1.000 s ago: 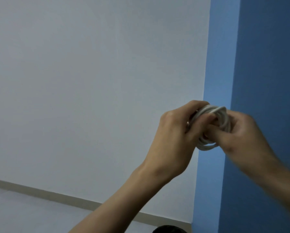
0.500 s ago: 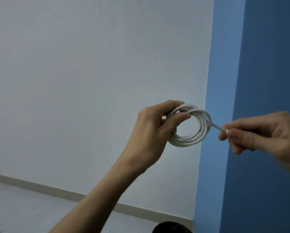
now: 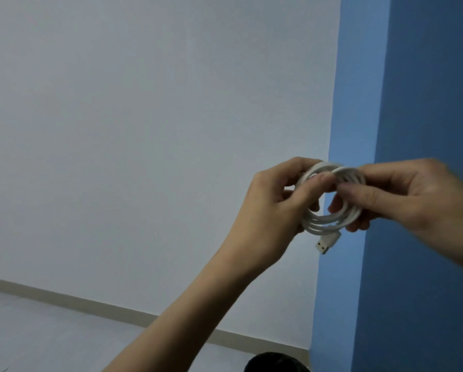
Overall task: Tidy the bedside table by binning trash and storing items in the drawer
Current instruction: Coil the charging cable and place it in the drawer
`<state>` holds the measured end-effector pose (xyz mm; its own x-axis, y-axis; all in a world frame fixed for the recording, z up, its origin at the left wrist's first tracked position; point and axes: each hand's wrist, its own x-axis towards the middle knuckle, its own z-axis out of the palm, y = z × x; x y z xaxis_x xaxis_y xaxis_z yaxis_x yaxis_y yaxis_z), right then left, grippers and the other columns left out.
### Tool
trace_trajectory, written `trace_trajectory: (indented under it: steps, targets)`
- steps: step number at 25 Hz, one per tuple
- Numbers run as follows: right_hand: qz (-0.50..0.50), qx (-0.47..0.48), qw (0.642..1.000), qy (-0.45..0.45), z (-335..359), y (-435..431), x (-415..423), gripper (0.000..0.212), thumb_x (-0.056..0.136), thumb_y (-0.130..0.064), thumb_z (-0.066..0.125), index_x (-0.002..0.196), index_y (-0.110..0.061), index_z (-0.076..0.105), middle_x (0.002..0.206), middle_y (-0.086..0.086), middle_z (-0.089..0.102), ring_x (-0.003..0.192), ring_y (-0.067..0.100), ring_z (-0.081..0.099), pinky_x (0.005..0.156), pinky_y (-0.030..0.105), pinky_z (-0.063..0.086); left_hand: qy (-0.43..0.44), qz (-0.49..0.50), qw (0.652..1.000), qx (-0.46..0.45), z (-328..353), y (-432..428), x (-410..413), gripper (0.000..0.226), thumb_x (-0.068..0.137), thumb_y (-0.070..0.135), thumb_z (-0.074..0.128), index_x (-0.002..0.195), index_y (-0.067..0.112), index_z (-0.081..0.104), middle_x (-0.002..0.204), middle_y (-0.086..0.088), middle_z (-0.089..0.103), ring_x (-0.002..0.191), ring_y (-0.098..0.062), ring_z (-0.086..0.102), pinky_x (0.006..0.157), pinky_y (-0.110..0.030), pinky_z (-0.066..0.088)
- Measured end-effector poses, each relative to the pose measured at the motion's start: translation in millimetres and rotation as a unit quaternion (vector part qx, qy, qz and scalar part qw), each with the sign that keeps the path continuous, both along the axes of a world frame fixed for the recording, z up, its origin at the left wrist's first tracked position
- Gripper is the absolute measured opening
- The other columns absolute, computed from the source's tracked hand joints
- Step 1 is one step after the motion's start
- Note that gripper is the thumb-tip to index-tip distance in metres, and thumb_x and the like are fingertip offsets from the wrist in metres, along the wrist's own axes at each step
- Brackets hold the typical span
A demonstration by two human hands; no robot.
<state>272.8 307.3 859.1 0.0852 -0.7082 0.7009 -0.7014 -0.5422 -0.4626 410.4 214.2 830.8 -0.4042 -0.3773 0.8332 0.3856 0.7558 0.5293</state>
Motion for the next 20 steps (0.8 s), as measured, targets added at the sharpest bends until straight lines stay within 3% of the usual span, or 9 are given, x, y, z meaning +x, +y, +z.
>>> trace_trajectory:
  steps: [2,4,6,10,13,15,17,20]
  targets:
    - [0.008,-0.002,0.999,-0.041,0.3,1.3,0.2,0.052,0.053,-0.065,0.065,0.08,-0.021,0.075,0.071,0.005,0.074,0.052,0.014,0.066,0.054,0.016,0.053,-0.018,-0.012,1.0,0.007,-3.2,0.0,-2.0,0.021,0.097,0.021,0.045,0.093,0.016,0.065,0.077,0.007,0.064,0.069,-0.002,0.061,0.063,-0.015,0.05]
    - [-0.001,-0.006,0.998,-0.056,-0.8,3.9,1.7,0.052,0.051,-0.067,0.066,0.081,-0.026,0.076,0.071,0.004,0.075,0.052,0.015,0.067,0.053,0.016,0.053,-0.045,-0.074,0.994,0.071,-4.4,-0.7,-3.6,0.027,0.099,0.021,0.04,0.109,0.009,0.062,0.106,-0.005,0.069,0.099,-0.012,0.066,0.089,-0.025,0.052]
    - [-0.022,-0.014,0.998,-0.06,-3.2,5.8,1.5,0.054,0.048,-0.071,0.066,0.08,-0.03,0.075,0.07,0.001,0.075,0.051,0.015,0.067,0.052,0.016,0.052,-0.054,-0.142,0.979,0.137,-5.1,1.0,-4.3,0.03,0.1,0.017,0.039,0.118,0.004,0.058,0.113,-0.013,0.067,0.095,-0.023,0.067,0.088,-0.031,0.054]
    - [-0.08,-0.034,0.991,-0.099,-10.5,5.1,-8.1,0.068,0.035,-0.076,0.069,0.081,-0.025,0.07,0.073,-0.006,0.073,0.054,0.013,0.069,0.052,0.016,0.054,-0.021,-0.174,0.967,0.184,-8.7,4.1,-10.8,0.028,0.098,0.014,0.041,0.115,0.005,0.061,0.11,-0.013,0.069,0.082,-0.022,0.068,0.079,-0.027,0.057]
    - [-0.038,0.051,0.984,-0.164,-21.0,6.1,-14.6,0.08,0.029,-0.071,0.075,0.088,-0.018,0.072,0.082,-0.001,0.076,0.07,0.021,0.073,0.057,0.02,0.056,0.025,-0.185,0.957,0.222,-15.5,9.8,-22.3,0.031,0.098,0.015,0.042,0.118,0.001,0.06,0.114,-0.017,0.068,0.092,-0.021,0.067,0.082,-0.026,0.055]
    - [0.018,0.114,0.973,-0.201,-25.8,8.4,-14.6,0.075,0.032,-0.062,0.081,0.091,-0.016,0.074,0.086,0.011,0.076,0.077,0.032,0.073,0.06,0.024,0.057,0.047,-0.148,0.965,0.213,-21.7,14.1,-31.5,0.03,0.097,0.017,0.043,0.115,0.004,0.064,0.113,-0.013,0.07,0.102,-0.02,0.067,0.091,-0.029,0.052]
    - [0.038,0.112,0.967,-0.227,-28.6,11.8,-16.6,0.071,0.031,-0.055,0.084,0.089,-0.016,0.075,0.084,0.017,0.076,0.075,0.037,0.072,0.058,0.027,0.058,0.047,-0.114,0.971,0.207,-26.5,18.6,-40.2,0.03,0.097,0.021,0.043,0.111,0.009,0.067,0.113,-0.005,0.071,0.108,-0.014,0.064,0.099,-0.032,0.047]
    - [0.024,0.081,0.968,-0.238,-30.2,14.3,-21.4,0.055,0.042,-0.044,0.079,0.087,-0.014,0.076,0.082,0.015,0.076,0.073,0.035,0.072,0.056,0.027,0.058,0.017,-0.173,0.952,0.253,-30.7,21.2,-46.2,0.036,0.098,0.027,0.038,0.114,0.008,0.064,0.103,-0.003,0.071,0.085,-0.008,0.068,0.079,-0.02,0.051]
